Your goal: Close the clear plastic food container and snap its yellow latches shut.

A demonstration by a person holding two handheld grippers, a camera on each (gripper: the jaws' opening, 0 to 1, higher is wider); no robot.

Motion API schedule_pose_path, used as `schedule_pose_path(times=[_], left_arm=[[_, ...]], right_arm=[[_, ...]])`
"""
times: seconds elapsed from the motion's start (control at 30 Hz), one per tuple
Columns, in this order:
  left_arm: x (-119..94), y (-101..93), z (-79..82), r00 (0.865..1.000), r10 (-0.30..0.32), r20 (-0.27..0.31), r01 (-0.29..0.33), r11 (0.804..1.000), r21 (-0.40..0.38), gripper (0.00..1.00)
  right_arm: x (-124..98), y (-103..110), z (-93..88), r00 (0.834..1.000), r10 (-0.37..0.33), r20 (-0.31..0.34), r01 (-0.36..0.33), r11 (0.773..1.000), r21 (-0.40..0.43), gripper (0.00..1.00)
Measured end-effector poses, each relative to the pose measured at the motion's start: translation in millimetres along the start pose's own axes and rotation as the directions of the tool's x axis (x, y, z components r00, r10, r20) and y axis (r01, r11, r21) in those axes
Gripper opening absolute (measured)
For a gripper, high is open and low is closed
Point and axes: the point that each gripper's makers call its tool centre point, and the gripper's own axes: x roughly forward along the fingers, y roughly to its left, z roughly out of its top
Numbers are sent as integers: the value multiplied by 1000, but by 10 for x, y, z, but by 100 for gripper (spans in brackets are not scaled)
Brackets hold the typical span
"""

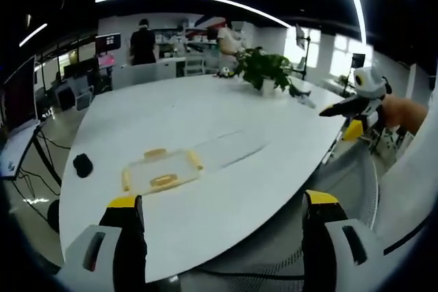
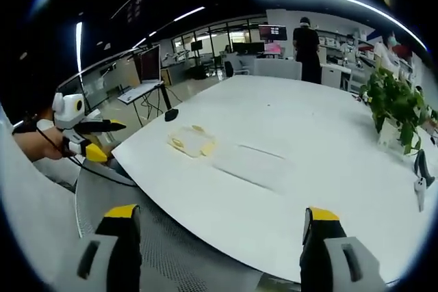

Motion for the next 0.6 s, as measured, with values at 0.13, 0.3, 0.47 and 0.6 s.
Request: schedule_pose_path(times=[0.13,0.3,0.47,0.6], left_arm=[[-20,8,0,1000,-6,-12,6,1000,25,95],[-71,113,81,1000,-12,0,12,1000,20,95],[-89,220,165,999,-28,16,28,999,23,96],[-63,294,187,998,-58,10,58,996,61,98]], right_arm=[[-2,5,14,1000,-6,5,6,1000,1,99],[48,55,126,1000,-17,7,17,1000,12,99],[105,152,277,1000,9,5,-8,998,-57,99],[141,163,425,1000,19,24,-17,998,-65,99]])
